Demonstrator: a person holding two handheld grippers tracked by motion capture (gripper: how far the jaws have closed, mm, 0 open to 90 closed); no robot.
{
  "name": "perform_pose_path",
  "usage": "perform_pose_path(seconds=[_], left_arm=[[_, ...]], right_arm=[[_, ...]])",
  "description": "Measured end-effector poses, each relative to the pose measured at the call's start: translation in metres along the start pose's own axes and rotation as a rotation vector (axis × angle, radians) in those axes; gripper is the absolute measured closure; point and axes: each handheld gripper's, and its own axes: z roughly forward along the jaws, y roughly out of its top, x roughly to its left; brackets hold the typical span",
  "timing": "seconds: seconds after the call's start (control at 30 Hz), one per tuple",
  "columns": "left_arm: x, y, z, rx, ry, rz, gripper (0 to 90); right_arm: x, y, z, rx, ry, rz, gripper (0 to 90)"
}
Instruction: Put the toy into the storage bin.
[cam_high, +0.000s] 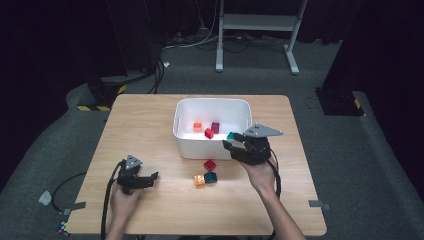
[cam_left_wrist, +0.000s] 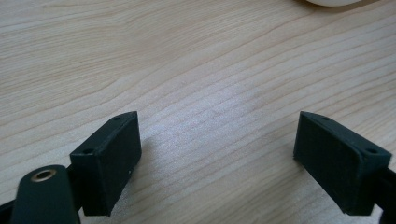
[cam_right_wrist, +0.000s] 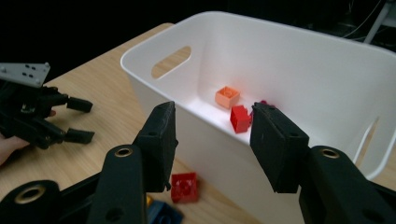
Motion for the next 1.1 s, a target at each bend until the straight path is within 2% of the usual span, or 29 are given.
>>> perform_pose_path(seconds=[0.13,0.2,0.27,0.37,0.57,0.7,0.9,1.1], left_arm=[[0.000,0.000,0.000,0.002,0.002,0.002,15.1],[0.000,0.000,0.000,0.001,0.002,0.005,15.0],[0.000,0.000,0.000,0.001,0.002,0.005,15.0],[-0.001,0.000,-0.001,0.001,0.003,0.004,15.0],[-0.001,0.000,-0.001,0.001,0.003,0.003,15.1],[-0.001,0.000,-0.001,0.001,0.003,0.004,15.0],[-0.001,0.000,-0.001,0.001,0.003,0.003,15.0],[-0.001,0.000,-0.001,0.000,0.003,0.003,15.0]], right_arm=[[0.002,-0.016,-0.001,0.011,-0.001,0.015,50.5],[0.002,-0.024,-0.001,0.006,0.016,0.030,50.0],[0.004,-0.031,0.000,0.010,0.011,0.024,49.5],[0.004,-0.038,-0.001,0.015,0.042,0.040,48.0],[0.006,-0.053,0.000,0.019,0.046,0.056,46.6],[0.010,-0.066,0.008,0.059,0.061,0.070,45.4],[0.018,-0.084,0.019,0.096,0.068,0.027,43.0],[0.022,-0.097,0.033,0.132,0.078,0.058,42.1]])
